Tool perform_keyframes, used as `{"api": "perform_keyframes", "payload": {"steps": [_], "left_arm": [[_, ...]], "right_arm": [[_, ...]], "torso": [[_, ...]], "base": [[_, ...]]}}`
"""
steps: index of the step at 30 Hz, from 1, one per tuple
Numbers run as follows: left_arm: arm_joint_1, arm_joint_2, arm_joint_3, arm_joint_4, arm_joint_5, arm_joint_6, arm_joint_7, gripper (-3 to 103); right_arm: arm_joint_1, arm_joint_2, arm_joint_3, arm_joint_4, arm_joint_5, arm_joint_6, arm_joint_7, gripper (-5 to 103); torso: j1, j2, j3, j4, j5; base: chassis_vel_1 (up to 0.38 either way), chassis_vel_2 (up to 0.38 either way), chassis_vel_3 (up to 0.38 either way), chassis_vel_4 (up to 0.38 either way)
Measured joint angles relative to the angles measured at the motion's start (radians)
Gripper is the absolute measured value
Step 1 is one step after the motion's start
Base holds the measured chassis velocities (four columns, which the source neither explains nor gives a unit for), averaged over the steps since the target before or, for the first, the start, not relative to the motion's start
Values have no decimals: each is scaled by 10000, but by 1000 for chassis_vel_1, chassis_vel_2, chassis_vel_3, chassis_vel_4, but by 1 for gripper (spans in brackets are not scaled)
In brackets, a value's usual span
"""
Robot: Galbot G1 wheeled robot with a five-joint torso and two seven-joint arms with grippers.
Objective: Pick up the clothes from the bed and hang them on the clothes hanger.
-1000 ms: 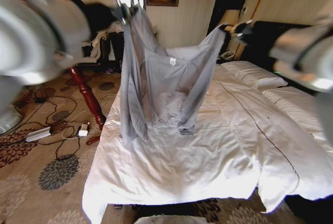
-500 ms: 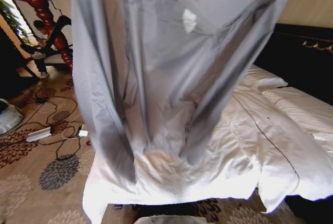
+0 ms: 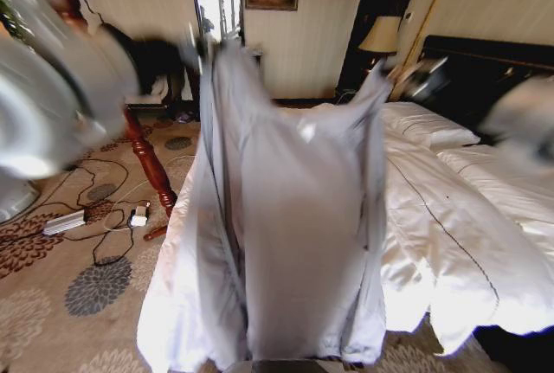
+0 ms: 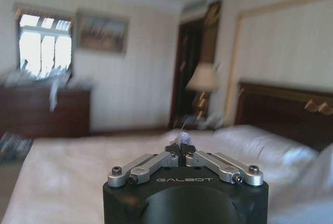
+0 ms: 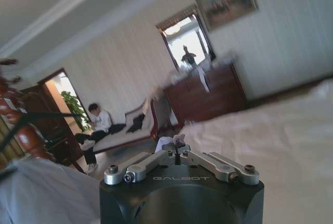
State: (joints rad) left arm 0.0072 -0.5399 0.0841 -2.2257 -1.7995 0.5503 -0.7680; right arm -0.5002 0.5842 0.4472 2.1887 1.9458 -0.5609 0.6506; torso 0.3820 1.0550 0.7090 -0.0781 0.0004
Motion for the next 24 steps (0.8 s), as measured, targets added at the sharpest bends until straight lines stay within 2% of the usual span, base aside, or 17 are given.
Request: {"api": "perform_keyframes", "payload": {"steps": [3, 4, 8, 9, 12, 13, 17, 19, 20, 22, 24], "left_arm": [[1656, -440, -2, 688, 1127, 33, 8, 1], [1656, -440, -2, 688, 1127, 33, 8, 1], [2692, -842, 35, 1892, 2259, 133, 472, 1], [2692, -842, 35, 1892, 2259, 133, 472, 1], [2899, -1219, 208, 2603, 2639, 139, 579, 1], [2946, -1402, 330, 3021, 2923, 145, 664, 1], [2820, -1615, 667, 3780, 3411, 160, 933, 1], [2434, -1960, 1112, 4575, 3721, 163, 1130, 1], [2434, -1960, 1112, 4575, 3721, 163, 1130, 1], [2111, -2342, 1376, 5262, 3926, 137, 1219, 1], [1668, -3087, 1730, 6402, 4397, 78, 1475, 1]], "right_arm": [[-9, 1050, -1147, -654, -965, 0, -174, 0], [-9, 1050, -1147, -654, -965, 0, -174, 0], [154, 2338, -2706, -1905, -2240, 30, -379, 0], [154, 2338, -2706, -1905, -2240, 30, -379, 0], [393, 3013, -3584, -2922, -3139, 105, -593, 0], [648, 3428, -3991, -3582, -3623, 132, -741, 0], [1139, 4011, -4447, -4684, -4262, 157, -905, 0], [1597, 4461, -4765, -5768, -4878, 228, -1133, 0], [1597, 4461, -4765, -5768, -4878, 228, -1133, 0], [1893, 4724, -4895, -6424, -5189, 281, -1264, 0], [2291, 5088, -5018, -7375, -5507, 395, -1417, 0]], "torso": [[4, -1, 2, -3, -11], [4, -1, 2, -3, -11], [-2, 0, 0, 9, -7], [-2, 0, 0, 9, -7], [0, -1, 0, -2, -4], [0, 0, 0, -3, -4], [-1, 0, -1, 5, -8], [-1, 0, -1, 10, -7], [-1, 0, -1, 10, -7], [-1, 0, 0, -1, -4], [1, -1, 0, -3, -4]], "base": [[0, 0, 0, 0], [0, 0, 0, 0], [0, 0, 0, 0], [0, 0, 0, 0], [0, 0, 0, 0], [0, 0, 0, 0], [0, 0, 0, 0], [0, 0, 0, 0], [0, 0, 0, 0], [0, 0, 0, 0], [0, 0, 0, 0]]}}
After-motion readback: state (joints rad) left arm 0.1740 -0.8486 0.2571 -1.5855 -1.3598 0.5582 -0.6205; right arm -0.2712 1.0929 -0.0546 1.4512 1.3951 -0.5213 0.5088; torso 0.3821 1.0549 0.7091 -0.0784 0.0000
